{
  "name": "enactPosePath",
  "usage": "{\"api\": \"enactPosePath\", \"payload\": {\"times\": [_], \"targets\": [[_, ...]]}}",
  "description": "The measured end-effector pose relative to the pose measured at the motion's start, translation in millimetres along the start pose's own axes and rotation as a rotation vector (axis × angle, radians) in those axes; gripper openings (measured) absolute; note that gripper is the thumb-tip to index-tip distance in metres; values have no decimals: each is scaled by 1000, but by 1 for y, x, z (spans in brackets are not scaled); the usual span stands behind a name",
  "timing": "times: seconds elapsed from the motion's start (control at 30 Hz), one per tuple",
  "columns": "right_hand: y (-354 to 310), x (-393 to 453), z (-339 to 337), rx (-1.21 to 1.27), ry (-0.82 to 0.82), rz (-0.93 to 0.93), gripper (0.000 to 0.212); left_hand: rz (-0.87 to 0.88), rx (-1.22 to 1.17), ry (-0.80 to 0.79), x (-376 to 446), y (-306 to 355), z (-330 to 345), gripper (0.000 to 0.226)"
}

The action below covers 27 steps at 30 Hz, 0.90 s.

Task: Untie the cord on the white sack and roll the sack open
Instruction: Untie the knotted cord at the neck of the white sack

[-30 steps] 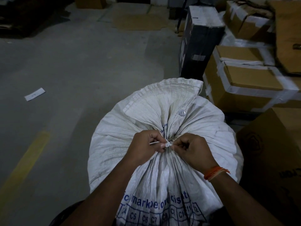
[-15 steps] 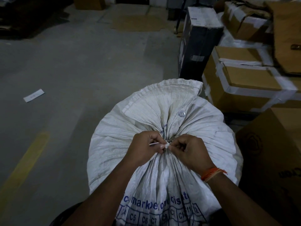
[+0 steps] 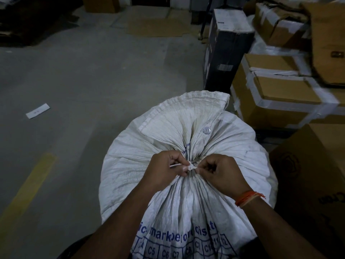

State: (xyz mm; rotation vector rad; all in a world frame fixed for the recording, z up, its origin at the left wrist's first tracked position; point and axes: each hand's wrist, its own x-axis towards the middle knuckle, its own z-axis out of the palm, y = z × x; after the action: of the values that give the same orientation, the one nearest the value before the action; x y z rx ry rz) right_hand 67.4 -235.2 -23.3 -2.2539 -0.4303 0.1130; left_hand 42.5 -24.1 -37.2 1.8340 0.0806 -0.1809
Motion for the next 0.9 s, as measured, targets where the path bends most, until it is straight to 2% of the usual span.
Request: {"api": "enactPosePath", "payload": {"times": [0.67, 0.9], "targets": [[-2, 0, 12, 5, 32, 4, 9, 30, 44, 3, -1, 2, 0, 9], [-2, -3, -2, 90, -44, 21, 12, 31, 47, 2, 1, 2, -1, 9]]}}
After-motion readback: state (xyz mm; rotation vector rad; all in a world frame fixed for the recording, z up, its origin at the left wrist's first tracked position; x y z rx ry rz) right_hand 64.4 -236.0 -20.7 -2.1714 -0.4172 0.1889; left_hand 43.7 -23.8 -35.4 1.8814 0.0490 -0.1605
